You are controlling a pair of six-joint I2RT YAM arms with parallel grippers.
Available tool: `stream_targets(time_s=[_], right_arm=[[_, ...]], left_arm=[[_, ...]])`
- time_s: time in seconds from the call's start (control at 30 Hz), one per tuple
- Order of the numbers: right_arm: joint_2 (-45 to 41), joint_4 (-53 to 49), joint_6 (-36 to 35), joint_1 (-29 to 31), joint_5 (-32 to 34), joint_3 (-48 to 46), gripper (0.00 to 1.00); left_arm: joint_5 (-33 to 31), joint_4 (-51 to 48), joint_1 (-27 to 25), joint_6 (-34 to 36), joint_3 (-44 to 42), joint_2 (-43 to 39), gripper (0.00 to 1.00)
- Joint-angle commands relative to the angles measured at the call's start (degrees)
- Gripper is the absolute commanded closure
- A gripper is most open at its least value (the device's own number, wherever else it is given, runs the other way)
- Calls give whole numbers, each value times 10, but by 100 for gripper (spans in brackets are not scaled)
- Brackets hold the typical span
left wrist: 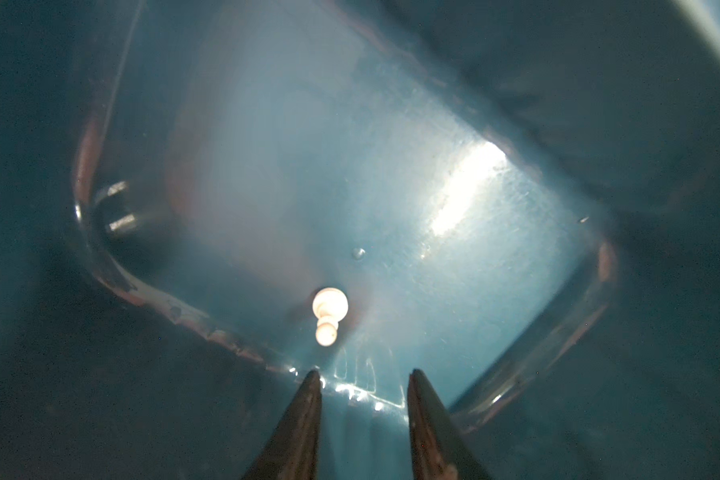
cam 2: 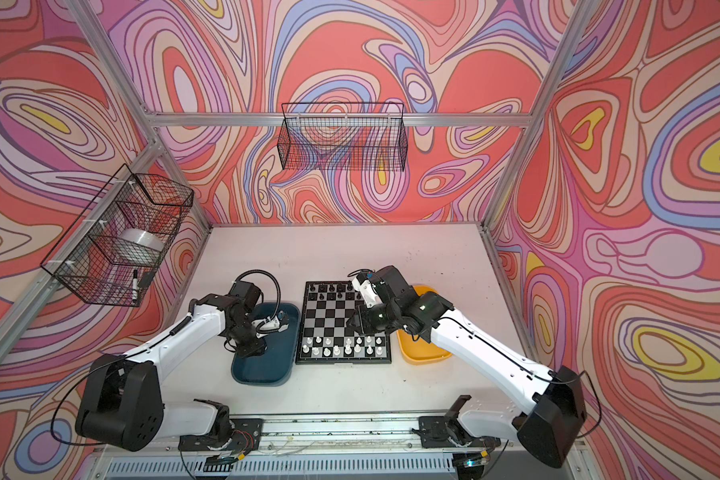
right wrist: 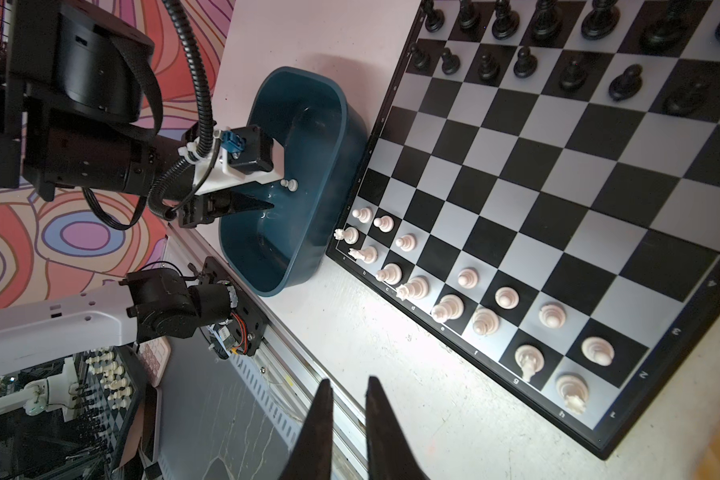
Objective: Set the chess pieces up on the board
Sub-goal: 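Lower the left gripper onto the last white pawn in the teal tray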
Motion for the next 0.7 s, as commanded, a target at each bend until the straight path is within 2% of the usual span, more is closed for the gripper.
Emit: stream_targets(time_s=[0.0, 0.3, 0.67], right_arm=[[2, 8, 0, 3, 1, -5, 84], [-4, 3, 2, 3, 6, -4, 85], [-13, -3, 6, 2, 11, -8, 85]], left_arm=[[3, 2, 3, 12, -4, 12, 64], [-2, 38, 3, 1, -2, 36, 65], [-1, 54, 3, 3, -3, 62, 71]])
